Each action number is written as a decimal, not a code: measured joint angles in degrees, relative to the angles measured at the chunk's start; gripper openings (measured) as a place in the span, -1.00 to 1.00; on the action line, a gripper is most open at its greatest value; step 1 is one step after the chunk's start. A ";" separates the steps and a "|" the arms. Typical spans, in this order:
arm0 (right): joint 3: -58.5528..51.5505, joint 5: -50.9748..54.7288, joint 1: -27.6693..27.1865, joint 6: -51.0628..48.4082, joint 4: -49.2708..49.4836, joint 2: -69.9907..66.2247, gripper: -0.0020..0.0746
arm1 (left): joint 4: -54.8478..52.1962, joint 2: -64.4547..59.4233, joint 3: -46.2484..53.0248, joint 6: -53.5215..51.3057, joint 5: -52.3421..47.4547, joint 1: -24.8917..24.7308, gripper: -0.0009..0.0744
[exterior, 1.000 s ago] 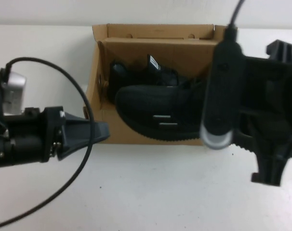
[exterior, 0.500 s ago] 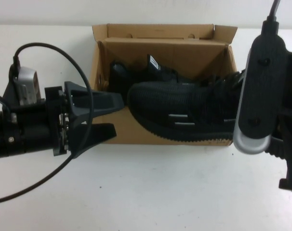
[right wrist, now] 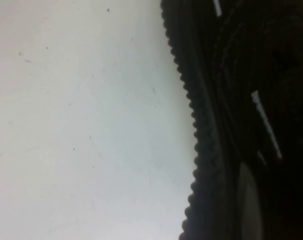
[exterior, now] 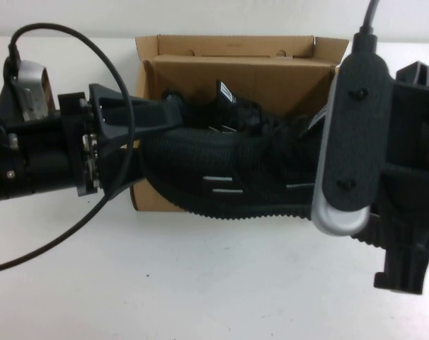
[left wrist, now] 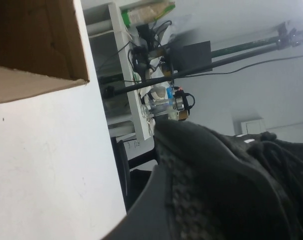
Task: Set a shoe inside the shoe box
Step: Hand over the shoe
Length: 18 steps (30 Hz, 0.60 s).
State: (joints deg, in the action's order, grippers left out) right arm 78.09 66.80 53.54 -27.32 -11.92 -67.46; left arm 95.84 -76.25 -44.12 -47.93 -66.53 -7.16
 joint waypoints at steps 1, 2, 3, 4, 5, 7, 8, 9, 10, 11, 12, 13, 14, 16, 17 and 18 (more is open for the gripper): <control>-0.10 -0.29 0.00 0.00 0.10 -0.22 -0.97 | 0.00 0.00 -0.12 0.11 -0.11 0.00 0.80; -0.10 -0.76 0.00 0.00 0.10 -0.37 -0.97 | 0.00 0.00 -0.15 0.23 -0.21 0.00 0.80; -0.10 -1.06 0.00 0.00 0.10 -0.50 -0.97 | 0.00 0.00 -0.15 0.23 -0.25 0.00 0.80; -0.10 -1.38 0.00 0.00 0.10 -0.74 -0.97 | 0.00 0.00 -0.15 0.31 -0.35 0.00 0.80; -0.10 -1.87 0.00 0.00 0.10 -0.82 -0.97 | 0.00 0.00 -0.15 0.42 -0.35 0.00 0.80; -0.10 -2.64 0.00 0.00 0.10 -1.28 -0.97 | 0.00 0.00 -0.15 0.44 -0.35 0.00 0.80; -0.10 -2.95 0.00 0.00 0.10 -1.41 -0.97 | 0.00 0.00 -0.15 0.56 -0.35 0.00 0.80; -0.10 -3.17 0.00 0.00 0.10 -1.66 -0.97 | 0.00 0.00 -0.15 0.56 -0.24 0.00 0.80; -0.10 -3.19 0.00 0.00 0.10 -1.89 -0.97 | 0.00 0.00 -0.15 0.56 -0.12 0.00 0.80; -0.10 -3.34 0.00 0.00 0.10 -2.02 -0.97 | 0.00 0.00 -0.15 0.56 0.01 0.11 0.78; -0.10 -3.45 0.00 0.00 0.10 -2.08 -0.97 | 0.00 0.00 -0.15 0.56 0.28 0.11 0.70; -0.10 -3.59 0.00 0.00 0.10 -2.24 -0.97 | 0.00 0.00 -0.15 0.56 0.44 0.22 0.59; -0.10 -3.72 0.00 0.00 0.10 -2.23 -0.97 | 0.00 -0.03 -0.15 0.56 0.73 0.30 0.36; -0.10 -3.76 0.00 0.00 0.10 -2.23 -0.97 | -0.11 -0.15 -0.15 -0.84 1.51 0.35 -0.22; -0.10 -3.99 0.00 0.00 0.10 -2.23 -0.97 | -0.11 -0.36 -0.15 -1.94 1.63 0.35 -0.46; -0.10 -4.28 0.00 0.00 0.10 -2.23 -0.97 | -0.19 -0.37 -0.15 -2.72 2.15 0.35 -0.58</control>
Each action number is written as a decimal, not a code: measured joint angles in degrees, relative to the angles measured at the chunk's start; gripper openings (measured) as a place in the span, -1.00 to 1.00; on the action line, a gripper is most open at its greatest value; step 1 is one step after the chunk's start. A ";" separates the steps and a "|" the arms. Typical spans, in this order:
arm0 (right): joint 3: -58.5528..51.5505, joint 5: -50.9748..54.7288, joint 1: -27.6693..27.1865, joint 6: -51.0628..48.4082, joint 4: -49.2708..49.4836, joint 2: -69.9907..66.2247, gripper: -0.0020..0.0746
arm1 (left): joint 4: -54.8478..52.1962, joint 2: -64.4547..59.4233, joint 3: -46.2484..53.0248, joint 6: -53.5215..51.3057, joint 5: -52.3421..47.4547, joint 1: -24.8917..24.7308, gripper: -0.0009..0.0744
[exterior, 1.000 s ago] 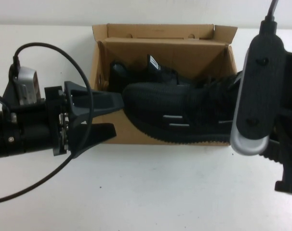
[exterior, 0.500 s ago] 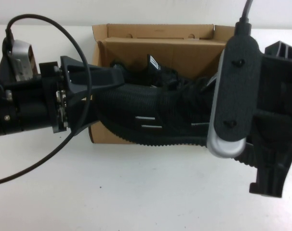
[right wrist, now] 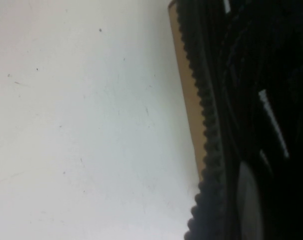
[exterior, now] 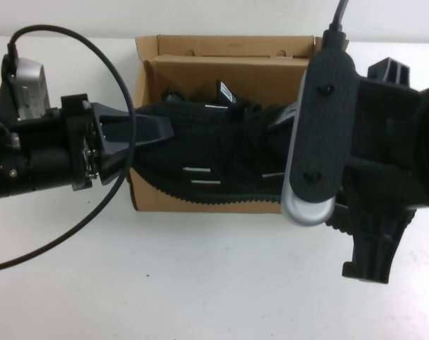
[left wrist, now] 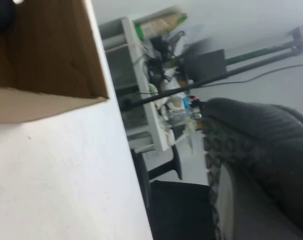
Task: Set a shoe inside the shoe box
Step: Hand over the shoe, then place the shoe in the shoe box
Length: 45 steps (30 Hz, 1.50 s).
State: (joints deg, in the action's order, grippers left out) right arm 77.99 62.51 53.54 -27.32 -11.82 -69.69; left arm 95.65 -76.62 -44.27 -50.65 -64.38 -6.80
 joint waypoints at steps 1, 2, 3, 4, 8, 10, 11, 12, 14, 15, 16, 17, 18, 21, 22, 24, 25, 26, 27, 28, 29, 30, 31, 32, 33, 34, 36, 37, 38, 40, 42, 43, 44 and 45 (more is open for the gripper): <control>0.00 -0.24 0.00 0.00 0.40 0.00 -0.97 | -0.04 -0.12 0.00 -0.36 0.23 0.00 -0.62; 0.00 -0.41 0.00 0.00 0.51 0.00 -0.97 | -0.13 -0.12 0.00 -0.76 0.23 0.00 -0.62; 0.00 -0.50 0.00 0.00 0.51 0.00 -0.97 | -0.13 -0.12 0.00 -0.85 0.23 0.00 -0.62; 0.00 -0.50 0.00 0.00 0.51 0.00 -0.97 | -0.13 -0.12 0.00 -0.99 0.34 0.00 -0.62; 0.00 -0.72 0.00 0.00 0.79 0.00 -0.87 | -0.13 -0.12 0.00 -1.12 0.34 0.00 -0.62; 0.00 -0.95 0.00 0.00 0.94 0.00 -0.68 | -0.39 -0.12 0.00 -1.12 0.34 0.00 -0.62; 0.00 -0.95 0.00 0.00 1.11 0.00 -0.51 | -0.48 -0.12 0.00 -1.12 0.34 0.00 -0.62; 0.00 -0.95 0.00 0.42 1.26 0.00 -0.31 | -0.61 -0.12 0.00 -1.15 0.22 0.00 -0.62; 0.00 -0.95 0.00 1.63 1.26 0.00 0.12 | -1.15 -0.12 0.00 -1.40 0.00 0.00 -0.62; 0.00 -0.84 0.00 1.98 1.31 0.00 0.31 | -1.31 -0.12 0.00 -1.81 0.00 0.00 -0.62; 0.00 -0.49 0.00 2.40 1.40 0.00 0.44 | -1.57 -0.12 0.00 -2.15 0.00 0.00 -0.62; 0.21 -0.06 0.00 2.94 1.70 0.00 0.57 | -1.73 -0.12 0.00 -2.42 0.00 0.00 -0.62; 0.63 0.61 0.00 3.49 2.04 0.12 0.66 | -1.84 -0.12 0.00 -2.54 0.25 0.00 -0.62; 2.16 1.64 0.00 6.33 3.20 1.42 0.77 | -1.82 -0.12 0.00 -2.86 1.02 0.00 -0.62; 2.61 1.88 0.00 7.86 3.21 2.21 0.79 | -1.82 -0.12 0.00 -2.92 1.28 0.00 -0.62; 3.46 2.00 0.00 13.46 2.98 4.00 0.81 | -1.82 -0.12 0.00 -3.16 2.17 0.00 -0.62; 3.70 2.00 0.00 17.06 2.40 5.12 0.81 | -1.85 -0.12 0.00 -3.26 2.62 0.00 -0.62; 3.83 2.10 0.00 21.18 1.62 6.25 0.82 | -1.96 -0.12 0.00 -3.34 3.29 0.00 -0.62; 3.92 2.09 0.00 25.54 0.59 7.31 0.82 | -1.96 -0.12 0.00 -3.57 4.13 0.00 -0.62; 3.92 2.09 0.00 29.11 -0.26 8.13 0.82 | -1.96 -0.12 0.00 -3.84 4.89 0.00 -0.62; 3.95 2.09 0.00 33.84 -1.34 9.03 0.82 | -1.96 -0.12 0.00 -4.14 5.87 0.00 -0.62; 3.95 2.09 0.00 37.93 -2.55 9.63 0.82 | -1.96 -0.12 0.00 -4.61 6.85 0.00 -0.62; 3.95 1.95 0.00 43.32 -3.62 10.25 0.82 | -1.96 -0.12 0.00 -4.89 7.78 0.00 -0.62; 3.62 1.65 0.00 48.82 -4.55 10.65 0.82 | -1.96 -0.12 0.00 -5.44 8.74 0.00 -0.62; 3.27 1.53 0.00 54.33 -5.18 10.88 0.82 | -1.96 -0.12 -0.10 -6.05 9.47 0.00 -0.62; 2.66 1.28 0.00 59.85 -5.72 11.04 0.82 | -1.96 -0.12 -0.23 -6.61 9.97 0.00 -0.62; 1.30 0.42 0.00 69.29 -6.08 11.12 0.80 | -2.09 -0.12 -0.83 -7.54 10.61 0.00 -0.62; 0.44 -0.31 0.00 73.80 -5.75 10.98 0.78 | -2.09 -0.12 -1.10 -8.08 10.61 0.00 -0.62; -0.44 -1.24 0.00 77.62 -5.11 10.74 0.75 | -2.09 -0.12 -1.48 -8.44 10.69 0.00 -0.62; -1.92 -3.48 0.00 83.31 -3.32 10.21 0.67 | -2.09 -0.12 -1.85 -8.88 10.69 0.00 -0.62; -2.59 -5.41 0.00 88.31 -2.14 9.35 0.57 | -1.98 -0.12 -1.85 -9.74 10.69 0.00 -0.62; -2.86 -6.44 0.00 90.23 -1.87 8.89 0.51 | -1.98 -0.12 -1.85 -10.04 10.69 0.00 -0.62; -2.86 -7.25 0.00 91.67 -1.73 8.43 0.46 | -1.98 -0.12 -1.85 -10.37 10.58 0.00 -0.62; -2.86 -7.90 0.00 92.58 -1.73 8.04 0.41 | -1.98 -0.12 -1.85 -10.77 10.50 0.00 -0.62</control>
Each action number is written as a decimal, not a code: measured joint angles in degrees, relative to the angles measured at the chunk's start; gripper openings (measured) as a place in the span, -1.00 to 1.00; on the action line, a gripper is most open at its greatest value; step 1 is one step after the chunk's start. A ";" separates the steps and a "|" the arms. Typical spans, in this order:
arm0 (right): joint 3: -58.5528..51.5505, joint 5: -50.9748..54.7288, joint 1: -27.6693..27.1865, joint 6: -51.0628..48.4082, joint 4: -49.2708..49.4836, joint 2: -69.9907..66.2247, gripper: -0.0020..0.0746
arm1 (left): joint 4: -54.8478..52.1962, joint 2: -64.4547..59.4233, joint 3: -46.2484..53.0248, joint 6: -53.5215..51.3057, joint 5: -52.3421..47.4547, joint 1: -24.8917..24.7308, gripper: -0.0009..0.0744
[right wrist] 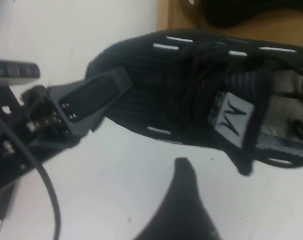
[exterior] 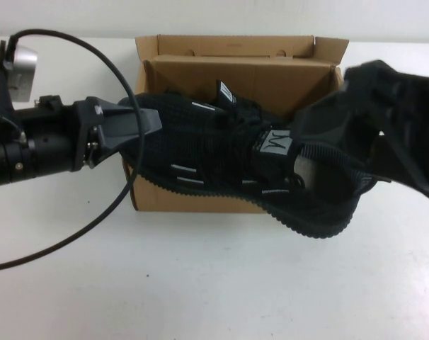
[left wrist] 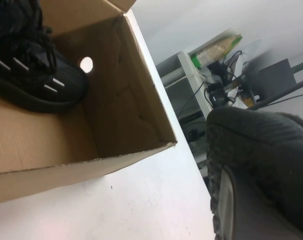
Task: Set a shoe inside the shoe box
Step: Place the shoe in the shoe box
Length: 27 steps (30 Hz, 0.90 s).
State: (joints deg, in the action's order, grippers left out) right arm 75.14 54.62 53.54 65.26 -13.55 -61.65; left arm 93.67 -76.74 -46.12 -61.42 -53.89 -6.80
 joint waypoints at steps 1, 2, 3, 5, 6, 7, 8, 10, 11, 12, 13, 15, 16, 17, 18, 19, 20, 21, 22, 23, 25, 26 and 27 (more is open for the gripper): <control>0.00 -0.75 0.00 0.78 0.00 -0.46 0.36 | 0.00 0.00 0.00 -0.14 -0.04 0.00 -0.62; 0.00 -1.42 0.00 1.23 0.00 -0.87 0.32 | 0.00 0.00 0.00 -0.43 -0.15 0.00 -0.62; 0.00 -1.92 0.00 1.54 0.00 -1.33 0.28 | 0.00 0.00 0.00 -0.54 -0.47 0.00 -0.62; 0.00 -2.39 0.00 3.04 0.00 -2.45 0.22 | 0.00 0.00 0.00 -0.81 -1.13 0.00 -0.62; 0.00 -2.51 0.00 3.69 -0.11 -3.09 0.21 | 0.00 0.00 0.00 -0.94 -1.59 0.00 -0.62; 0.00 -2.63 0.00 4.56 -0.41 -3.73 0.19 | 0.00 0.00 0.00 -1.04 -2.07 0.00 -0.62; 0.00 -2.88 0.00 5.39 -0.66 -4.35 0.19 | 0.00 0.00 0.00 -1.15 -2.60 0.00 -0.62; 0.00 -3.16 0.00 6.86 -1.23 -5.36 0.18 | 0.00 0.00 0.00 -1.15 -3.46 0.00 -0.62; 0.00 -3.45 0.00 7.35 -1.50 -5.88 0.18 | 0.00 0.00 0.00 -1.15 -3.80 0.00 -0.62; 0.00 -4.00 0.00 7.60 -1.60 -6.18 0.18 | 0.00 0.00 0.00 -1.23 -4.23 0.00 -0.62; 0.00 -4.67 0.00 7.86 -1.72 -6.74 0.18 | 0.00 0.00 0.00 -1.23 -4.57 0.00 -0.63; 0.00 -6.23 0.00 8.44 -1.81 -7.78 0.18 | 0.00 0.00 0.00 -1.37 -5.22 0.00 -0.63; 0.00 -7.08 0.00 9.01 -1.81 -8.31 0.18 | 0.00 0.00 0.00 -1.37 -5.61 0.00 -0.63; 0.00 -7.91 0.00 9.58 -1.93 -8.91 0.18 | 0.00 0.00 -0.02 -1.37 -5.90 0.00 -0.63; 0.00 -8.54 0.00 10.05 -1.94 -9.37 0.18 | 0.00 0.00 -0.12 -1.37 -6.00 0.00 -0.63; 0.00 -9.11 0.00 10.24 -1.94 -10.01 0.18 | 0.00 0.00 -0.12 -1.37 -6.14 0.00 -0.63; 0.00 -9.67 0.00 10.46 -1.94 -10.62 0.18 | 0.00 0.00 -0.12 -1.37 -6.24 0.00 -0.63; 0.00 -9.85 0.00 10.57 -1.94 -11.13 0.18 | 0.00 0.00 -0.12 -1.37 -6.24 0.00 -0.63; 0.00 -10.12 0.00 10.57 -1.94 -11.74 0.18 | 0.00 0.00 -0.12 -1.37 -6.24 0.00 -0.63; 0.00 -10.12 0.00 10.57 -1.94 -12.34 0.17 | 0.00 0.00 -0.12 -1.37 -6.37 0.00 -0.63; 0.00 -10.21 0.00 10.57 -1.94 -13.35 0.14 | -0.11 0.00 -0.12 -1.37 -6.62 0.00 -0.63; 0.00 -10.21 0.00 10.57 -1.94 -13.76 0.08 | -0.11 0.00 -0.12 -1.37 -6.62 0.00 -0.63; 0.00 -10.21 0.00 10.57 -1.94 -13.97 -0.02 | -0.11 0.00 -0.12 -1.50 -6.74 0.00 -0.63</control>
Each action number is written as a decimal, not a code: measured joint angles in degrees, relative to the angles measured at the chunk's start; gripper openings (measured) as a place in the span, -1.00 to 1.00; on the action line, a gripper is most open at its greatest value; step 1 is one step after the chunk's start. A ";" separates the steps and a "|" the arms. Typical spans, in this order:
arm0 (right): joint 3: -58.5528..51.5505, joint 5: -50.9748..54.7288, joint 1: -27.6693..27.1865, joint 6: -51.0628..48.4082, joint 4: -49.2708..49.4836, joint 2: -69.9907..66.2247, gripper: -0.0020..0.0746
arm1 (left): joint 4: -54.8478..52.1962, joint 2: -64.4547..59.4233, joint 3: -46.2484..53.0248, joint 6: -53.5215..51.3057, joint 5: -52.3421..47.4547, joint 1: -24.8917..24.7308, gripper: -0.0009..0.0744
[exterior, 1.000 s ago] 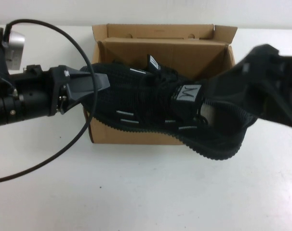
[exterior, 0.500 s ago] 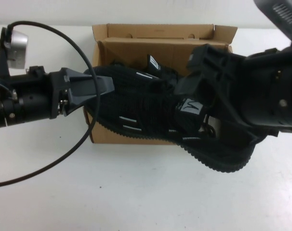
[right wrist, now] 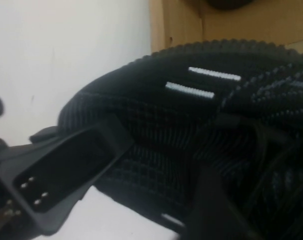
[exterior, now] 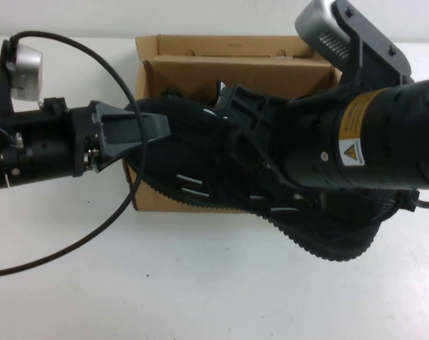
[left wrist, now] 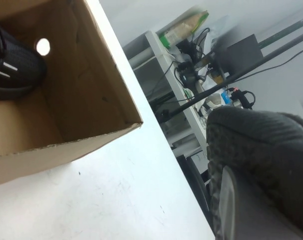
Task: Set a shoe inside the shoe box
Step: Place the shoe in the shoe box
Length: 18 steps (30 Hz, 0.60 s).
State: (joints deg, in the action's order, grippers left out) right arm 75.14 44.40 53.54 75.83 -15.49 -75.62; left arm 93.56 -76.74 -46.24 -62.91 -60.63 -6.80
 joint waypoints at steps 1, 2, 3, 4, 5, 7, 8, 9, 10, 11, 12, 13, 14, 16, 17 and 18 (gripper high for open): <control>-0.09 0.00 0.00 -0.12 0.00 -0.22 -0.18 | 0.00 0.00 0.00 -0.32 -0.26 0.00 -0.63; -0.09 0.00 0.00 -0.35 -0.08 -0.16 -0.37 | 0.00 0.00 0.00 -0.65 -0.62 0.00 -0.64; -0.12 0.00 0.00 -0.38 -0.08 -0.16 -0.54 | 0.00 0.00 0.00 -0.96 -1.07 0.00 -0.64; -0.12 0.00 0.00 -0.48 -0.08 -0.16 -0.69 | 0.00 0.00 0.00 -1.16 -1.40 0.00 -0.65; -0.12 0.00 0.00 -0.48 -0.08 -0.16 -0.78 | 0.11 0.00 -0.02 -1.18 -1.81 0.00 -0.64; -0.12 0.00 0.00 -0.61 -0.08 -0.16 -0.88 | 0.48 0.00 -0.02 -1.18 -2.28 0.00 -0.47; -0.12 0.25 0.00 -0.60 -0.08 -0.16 -0.91 | 0.89 0.00 -0.13 -1.18 -2.66 0.00 -0.30; -0.22 0.28 0.00 -0.60 -0.08 -0.25 -0.93 | 1.30 0.00 -0.12 -1.18 -3.02 0.00 -0.08; -0.22 0.38 0.00 -0.60 -0.08 -0.25 -0.94 | 1.43 0.00 -0.12 -1.06 -3.52 0.00 0.17; -0.36 0.38 0.00 -0.60 -0.08 -0.25 -0.94 | 1.46 0.00 -0.12 -0.96 -3.92 0.00 0.41; -0.35 0.38 0.00 -0.73 -0.08 -0.25 -0.94 | 1.55 0.00 -0.12 -0.96 -4.26 0.00 0.57; -0.35 0.38 0.00 -1.16 -0.08 -0.25 -0.95 | 1.58 0.00 -0.12 -0.82 -4.38 0.00 0.66; -0.48 0.41 0.00 -2.13 -0.08 -0.25 -0.95 | 1.58 0.00 -0.15 -0.83 -4.61 0.00 0.73; -0.48 0.77 0.00 -4.01 0.03 -0.29 -0.95 | 1.58 0.00 -0.15 -0.80 -4.64 0.00 0.80; -0.48 0.92 0.00 -5.09 0.03 -0.29 -0.95 | 1.58 0.00 -0.15 -0.80 -4.74 0.00 0.80; -0.48 1.16 0.00 -5.94 0.03 -0.12 -0.95 | 1.58 0.00 -0.24 -0.80 -4.74 0.00 0.80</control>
State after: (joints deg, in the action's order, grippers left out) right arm 74.66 45.56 53.54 69.88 -15.46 -75.74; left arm 95.14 -76.74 -46.49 -63.71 -65.37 -6.80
